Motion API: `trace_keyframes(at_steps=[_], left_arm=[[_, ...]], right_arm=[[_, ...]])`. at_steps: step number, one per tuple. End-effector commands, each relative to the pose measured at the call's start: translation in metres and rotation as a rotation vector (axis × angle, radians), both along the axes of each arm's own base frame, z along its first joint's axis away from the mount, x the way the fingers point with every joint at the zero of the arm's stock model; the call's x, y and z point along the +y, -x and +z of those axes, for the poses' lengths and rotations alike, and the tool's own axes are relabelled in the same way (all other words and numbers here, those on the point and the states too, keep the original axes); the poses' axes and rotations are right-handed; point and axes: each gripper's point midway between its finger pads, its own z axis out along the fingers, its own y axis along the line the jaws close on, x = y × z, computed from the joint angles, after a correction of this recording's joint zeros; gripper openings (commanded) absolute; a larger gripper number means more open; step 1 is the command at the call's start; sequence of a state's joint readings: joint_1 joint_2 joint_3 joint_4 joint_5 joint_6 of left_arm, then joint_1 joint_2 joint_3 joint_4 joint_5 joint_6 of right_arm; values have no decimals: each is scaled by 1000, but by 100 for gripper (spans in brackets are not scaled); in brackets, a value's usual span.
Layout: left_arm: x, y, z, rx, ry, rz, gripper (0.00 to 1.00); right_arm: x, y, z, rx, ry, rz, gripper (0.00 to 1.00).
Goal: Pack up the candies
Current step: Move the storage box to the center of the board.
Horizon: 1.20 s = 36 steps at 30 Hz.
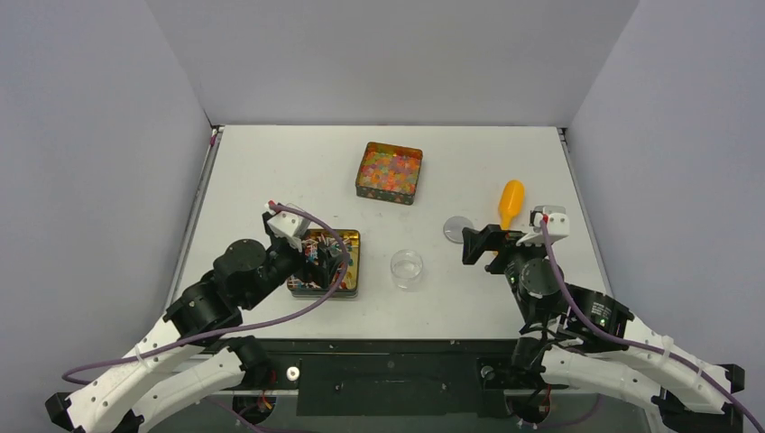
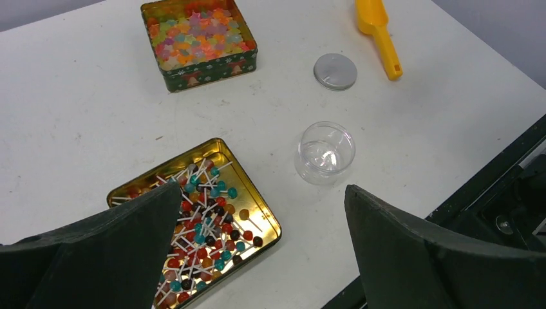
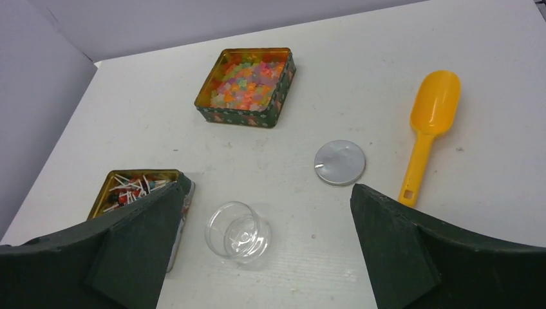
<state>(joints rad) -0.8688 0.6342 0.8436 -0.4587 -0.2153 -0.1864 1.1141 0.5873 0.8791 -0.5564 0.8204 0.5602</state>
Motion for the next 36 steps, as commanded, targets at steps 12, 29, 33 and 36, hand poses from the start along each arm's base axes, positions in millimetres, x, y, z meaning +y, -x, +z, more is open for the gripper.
trace_keyframes(at_steps=[12,29,33,36], left_arm=[[14,-12,3,-23,-21,79,96],[48,-41,-4,38,7,248,96],[57,-45,-1,30,27,286,96],[62,-47,1,23,40,307,96]], right_arm=[[19,-5,-7,53,105,32,96],[87,-33,-30,184,241,94,79],[103,-48,-35,229,215,126,76],[114,-63,-41,259,229,127,75]])
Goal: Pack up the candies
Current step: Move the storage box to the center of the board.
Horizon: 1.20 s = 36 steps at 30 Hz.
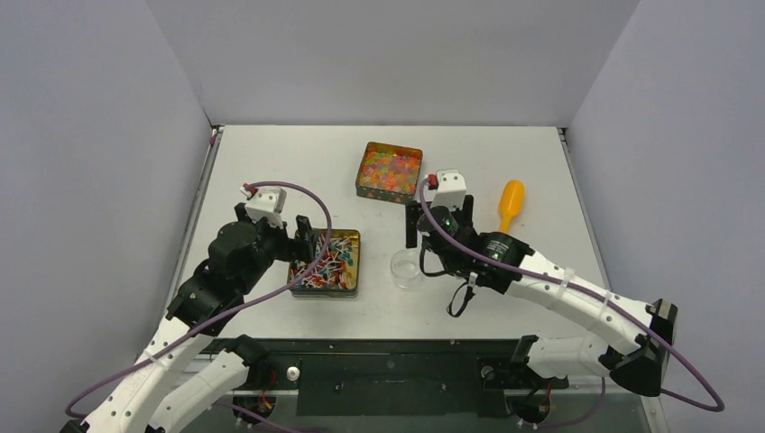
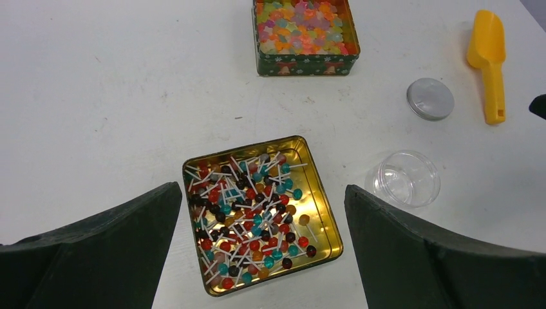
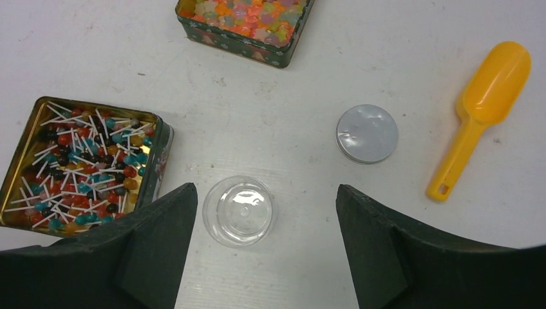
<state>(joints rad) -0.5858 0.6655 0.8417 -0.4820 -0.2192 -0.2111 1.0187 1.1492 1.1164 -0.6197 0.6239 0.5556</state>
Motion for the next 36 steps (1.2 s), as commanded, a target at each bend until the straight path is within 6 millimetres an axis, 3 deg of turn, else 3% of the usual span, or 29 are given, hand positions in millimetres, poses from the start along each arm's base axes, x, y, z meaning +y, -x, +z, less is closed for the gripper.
trace_keyframes(at_steps=[1,11,20,23,24,25,28,32,33,36], left_arm=[[5,-3,15,-40,53,24,96],[12,-5,16,-48,54,49,96],[12,-5,14,-42,50,46,96],[11,-5,14,-40,54,42,96],[11,-6,13,-37,55,43,96],[11,-6,13,-36,55,42,96],[10,-6,12,-31,57,36,96],[7,-4,12,-22,62,24,96],[7,-4,13,-23,69,24,96],[2,2,15,-11,101,-5,96]], right_arm=[[28,-20,22,2,-85,33,75],[33,-88,5,67,-63,-97,68],[20,-154,-12,112,-68,-207,60],[18,-172,-29,146,-56,-226,59],[20,-177,-26,143,-66,-225,59],[20,-182,-37,165,-50,-231,59],[20,-200,-42,173,-58,-246,57],[21,-223,-72,212,-34,-267,53],[22,-229,-70,206,-40,-273,52],[20,-241,-89,240,-25,-289,51]])
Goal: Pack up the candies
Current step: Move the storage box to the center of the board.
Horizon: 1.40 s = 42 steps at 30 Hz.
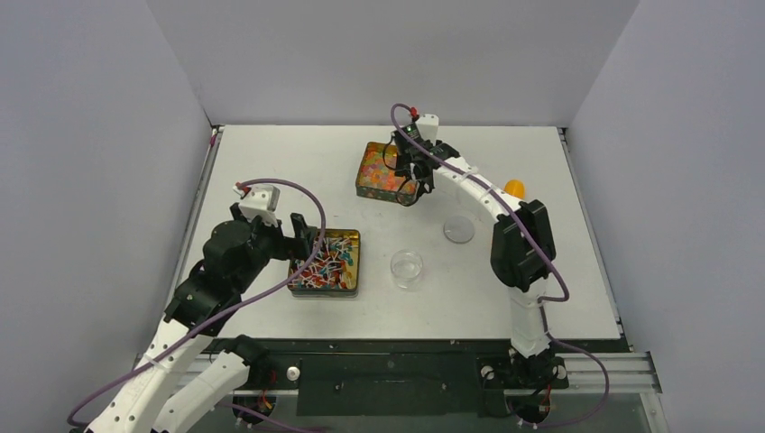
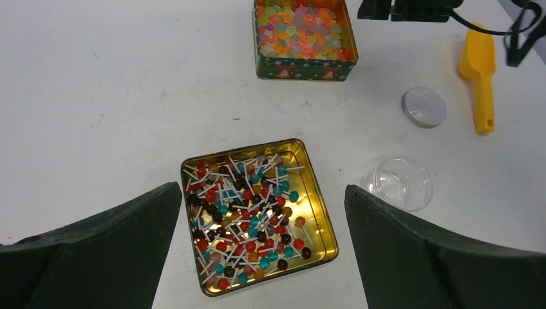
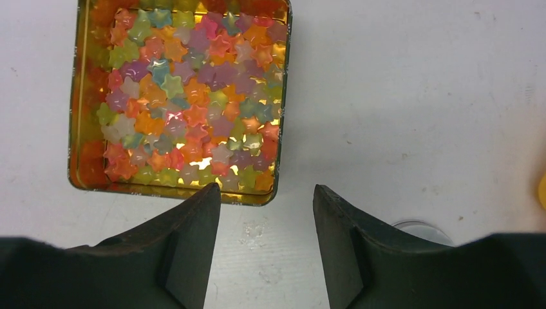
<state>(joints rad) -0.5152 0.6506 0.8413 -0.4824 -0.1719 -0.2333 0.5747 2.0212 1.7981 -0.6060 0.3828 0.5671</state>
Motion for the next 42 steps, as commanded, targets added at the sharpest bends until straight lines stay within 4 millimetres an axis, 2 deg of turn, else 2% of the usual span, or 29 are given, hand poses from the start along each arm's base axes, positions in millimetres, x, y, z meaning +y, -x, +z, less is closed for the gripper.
trace_keyframes(at_steps=[1,2,3,4,9,12,17,28,35,42], left_arm=[[-9,8,11,-4,72,-46,96],[-12,11,10,4,79,-63,96],[-11,14,9,14,88,-63,96],[-12,15,7,21,90,-65,96],[-15,27,-3,46,116,-102,96],[-17,31,-16,69,121,-116,96],[-12,31,-23,80,102,-94,96],[-8,34,-21,61,111,-88,96],[-5,33,-22,67,110,-78,96],[-4,32,-22,66,113,-71,96]], right_arm=[[2,-22,3,-10,-31,-23,51],[1,-24,-5,4,-22,-26,51],[2,-27,-3,-1,-26,-28,51],[1,-29,-11,12,-20,-34,51],[-5,-40,-21,26,-33,-64,48],[-5,-45,-30,39,-37,-64,47],[-9,-53,-40,54,-26,-77,44],[-17,-65,-64,88,-45,-98,36],[-15,-66,-73,107,-42,-80,27],[-15,-63,-83,130,-24,-67,23]])
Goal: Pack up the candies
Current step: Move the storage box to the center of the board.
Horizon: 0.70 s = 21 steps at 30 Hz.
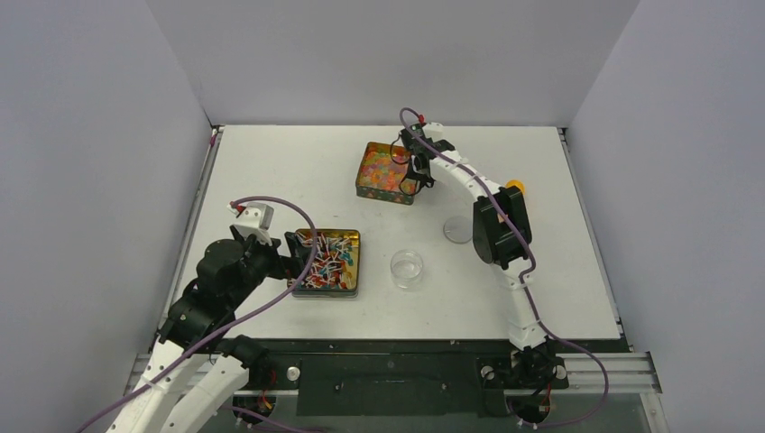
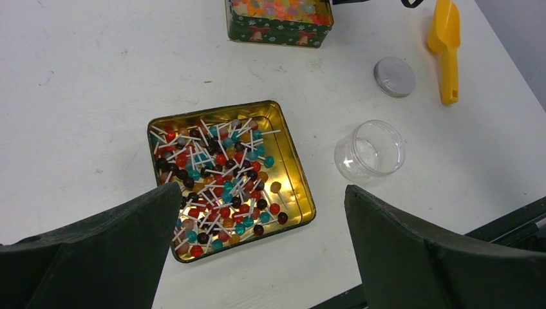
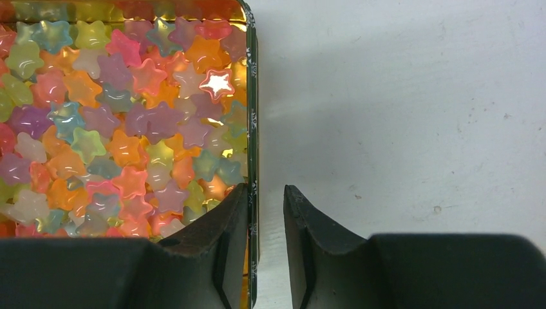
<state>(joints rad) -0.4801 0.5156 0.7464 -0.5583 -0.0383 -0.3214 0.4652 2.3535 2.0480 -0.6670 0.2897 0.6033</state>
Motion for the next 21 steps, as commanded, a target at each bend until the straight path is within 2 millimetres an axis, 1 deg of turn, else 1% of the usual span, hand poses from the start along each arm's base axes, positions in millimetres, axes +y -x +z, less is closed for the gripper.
trace_keyframes(at_steps=[1,2,4,7,8,10,11,12,13,14,17,21], left_arm=[[-1,-1,6,-16,17,-4,96],[0,-1,6,-16,17,-2,96],[0,-1,6,-15,16,0,96],[1,-2,5,-14,15,3,96],[1,-2,5,-14,15,4,96],[1,-2,5,-12,14,4,96],[1,-2,4,-10,14,5,96],[1,-2,4,-9,13,5,96],[1,-2,4,-9,12,6,96],[1,-3,3,-7,11,7,96],[1,-3,2,-3,9,9,96],[2,-3,3,-4,8,11,96]], right_arm=[[3,-8,9,-26,-4,13,19],[2,-7,8,-22,-3,14,12],[3,-5,7,-19,-6,21,5],[3,-3,5,-10,-6,34,3],[3,-1,3,-3,-4,37,0],[2,1,3,4,-1,46,0],[2,2,8,-2,-2,52,0],[0,6,4,11,9,59,0],[0,6,11,-3,5,63,0],[-3,10,9,5,17,72,0],[-10,19,16,3,41,92,0],[-16,33,19,17,67,142,0]])
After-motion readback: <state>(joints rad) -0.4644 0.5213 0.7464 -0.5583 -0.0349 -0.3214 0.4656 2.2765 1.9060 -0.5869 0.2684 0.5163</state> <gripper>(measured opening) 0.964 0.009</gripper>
